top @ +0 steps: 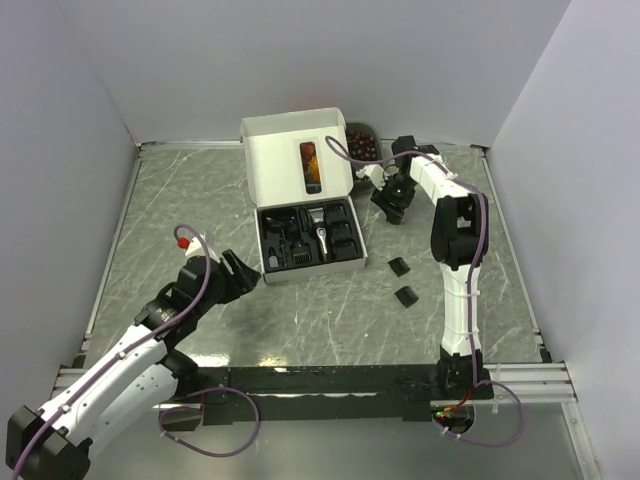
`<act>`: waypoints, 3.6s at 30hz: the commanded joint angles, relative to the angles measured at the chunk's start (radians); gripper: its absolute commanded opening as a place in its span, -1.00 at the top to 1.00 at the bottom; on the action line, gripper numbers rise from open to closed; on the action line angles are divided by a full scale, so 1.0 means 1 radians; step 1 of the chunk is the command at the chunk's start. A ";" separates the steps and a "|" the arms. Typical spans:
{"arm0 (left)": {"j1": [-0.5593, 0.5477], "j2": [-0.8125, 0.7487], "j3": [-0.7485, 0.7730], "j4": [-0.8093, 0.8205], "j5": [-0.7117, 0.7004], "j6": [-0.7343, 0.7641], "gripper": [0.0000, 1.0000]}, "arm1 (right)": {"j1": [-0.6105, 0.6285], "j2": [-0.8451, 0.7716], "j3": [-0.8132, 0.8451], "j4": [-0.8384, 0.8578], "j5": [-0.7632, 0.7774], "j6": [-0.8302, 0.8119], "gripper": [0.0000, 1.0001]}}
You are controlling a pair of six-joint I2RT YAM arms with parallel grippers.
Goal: Sort the hair-cutting tools
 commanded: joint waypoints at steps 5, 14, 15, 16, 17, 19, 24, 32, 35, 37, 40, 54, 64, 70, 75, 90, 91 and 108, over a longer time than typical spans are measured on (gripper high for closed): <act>-0.016 0.091 0.056 0.046 0.026 -0.008 -0.32 | 0.031 -0.248 -0.057 0.146 0.006 0.181 0.17; -0.033 0.273 0.075 0.174 -0.030 -0.040 -0.33 | 0.126 -0.392 -0.183 0.247 0.036 0.351 0.18; -0.033 0.298 0.083 0.177 -0.055 -0.040 -0.33 | 0.148 -0.407 -0.195 0.261 0.064 0.363 0.18; -0.033 0.312 0.088 0.180 -0.069 -0.041 -0.33 | 0.162 -0.415 -0.201 0.265 0.079 0.375 0.18; -0.033 0.323 0.098 0.181 -0.086 -0.044 -0.33 | 0.171 -0.421 -0.213 0.279 0.089 0.401 0.19; -0.033 0.358 0.114 0.181 -0.122 -0.043 -0.34 | 0.194 -0.450 -0.232 0.299 0.113 0.429 0.19; -0.033 0.430 0.166 0.183 -0.181 -0.049 -0.34 | 0.226 -0.512 -0.315 0.356 0.119 0.451 0.18; -0.033 0.529 0.227 0.155 -0.242 -0.060 -0.20 | 0.232 -0.562 -0.379 0.394 0.153 0.445 0.18; -0.033 0.544 0.230 0.157 -0.259 -0.061 -0.10 | 0.232 -0.574 -0.385 0.400 0.150 0.448 0.18; -0.033 0.556 0.229 0.154 -0.271 -0.063 -0.03 | 0.232 -0.575 -0.387 0.406 0.145 0.446 0.18; -0.033 0.569 0.223 0.163 -0.277 -0.066 0.04 | 0.234 -0.567 -0.379 0.396 0.145 0.449 0.18; -0.033 0.656 0.191 0.241 -0.248 -0.045 0.22 | 0.234 -0.562 -0.393 0.391 0.138 0.452 0.18; -0.031 0.629 0.174 0.183 -0.270 -0.029 0.98 | 0.248 -0.552 -0.384 0.384 0.138 0.466 0.17; -0.031 0.618 0.200 0.135 -0.228 0.038 0.99 | 0.261 -0.558 -0.391 0.380 0.136 0.474 0.17; -0.031 0.560 0.163 0.143 -0.242 0.106 0.99 | 0.278 -0.576 -0.405 0.377 0.141 0.481 0.17; -0.082 0.538 0.097 0.312 -0.060 0.365 0.89 | 0.320 -0.692 -0.479 0.362 0.129 0.517 0.17; -0.092 0.552 0.100 0.312 -0.028 0.385 0.91 | 0.321 -0.705 -0.491 0.359 0.129 0.520 0.17; -0.191 0.606 0.129 0.246 -0.115 0.347 0.87 | 0.390 -0.835 -0.634 0.273 0.141 0.351 0.16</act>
